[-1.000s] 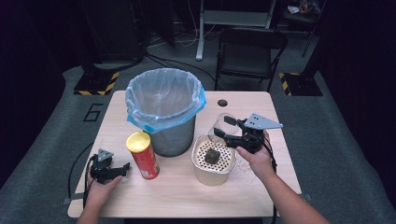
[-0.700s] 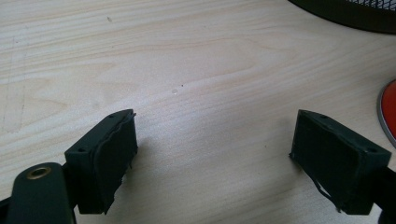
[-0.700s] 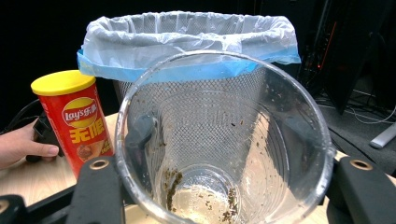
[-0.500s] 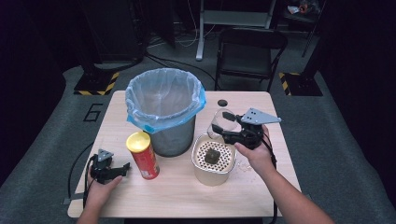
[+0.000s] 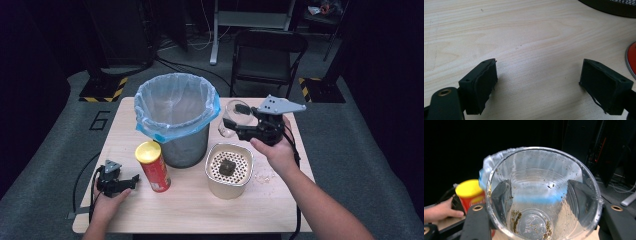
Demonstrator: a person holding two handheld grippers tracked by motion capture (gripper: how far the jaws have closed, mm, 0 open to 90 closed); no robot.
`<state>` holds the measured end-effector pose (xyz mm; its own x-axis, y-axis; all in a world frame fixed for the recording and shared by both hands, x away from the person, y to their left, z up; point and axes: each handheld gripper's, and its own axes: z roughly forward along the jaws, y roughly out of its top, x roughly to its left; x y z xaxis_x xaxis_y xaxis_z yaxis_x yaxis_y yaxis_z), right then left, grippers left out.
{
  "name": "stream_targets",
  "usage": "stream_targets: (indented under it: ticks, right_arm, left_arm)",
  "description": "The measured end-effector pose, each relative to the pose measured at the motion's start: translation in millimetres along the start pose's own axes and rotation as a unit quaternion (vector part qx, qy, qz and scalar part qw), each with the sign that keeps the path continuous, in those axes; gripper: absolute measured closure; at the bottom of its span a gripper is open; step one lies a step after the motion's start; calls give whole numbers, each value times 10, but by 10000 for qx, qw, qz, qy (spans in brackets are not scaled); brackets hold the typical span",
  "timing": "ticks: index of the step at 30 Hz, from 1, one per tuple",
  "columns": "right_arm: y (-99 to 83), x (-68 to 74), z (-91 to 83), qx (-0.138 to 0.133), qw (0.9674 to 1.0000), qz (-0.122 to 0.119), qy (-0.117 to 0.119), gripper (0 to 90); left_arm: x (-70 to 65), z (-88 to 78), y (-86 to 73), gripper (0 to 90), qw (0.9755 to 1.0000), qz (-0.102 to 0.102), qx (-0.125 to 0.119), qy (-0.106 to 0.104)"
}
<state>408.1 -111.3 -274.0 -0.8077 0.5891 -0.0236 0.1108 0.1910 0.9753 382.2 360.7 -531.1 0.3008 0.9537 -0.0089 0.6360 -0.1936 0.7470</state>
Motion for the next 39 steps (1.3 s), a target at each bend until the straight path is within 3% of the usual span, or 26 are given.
stream_targets:
  ticks: [3,11,13,18,25,36,39]
  right_arm:
    - [235,19,55,-128,9997,-197,102,370]
    - [614,19,422,65,9982,-213,555,364]
    - [662,15,537,113,9980,-242,565,362]
    - [688,-25,819,272,9971,-270,661,357]
    - [623,-90,1120,439,9975,-266,489,344]
    - [559,-115,1353,533,9970,-261,494,346]
    - [550,-78,1396,467,9976,-267,439,282]
  left_arm:
    - [-11,4,1,124,10000,-13,28,-43]
    - [-18,3,1,116,9999,59,31,-135]
    - [-19,1,0,115,9999,60,31,-139]
    - [-25,5,-5,115,9999,35,-8,-123]
    - [-24,1,-5,117,9999,53,-1,-109]
    - [-26,2,-5,118,10000,27,-8,-95]
    - [-26,1,-5,119,10000,26,-8,-91]
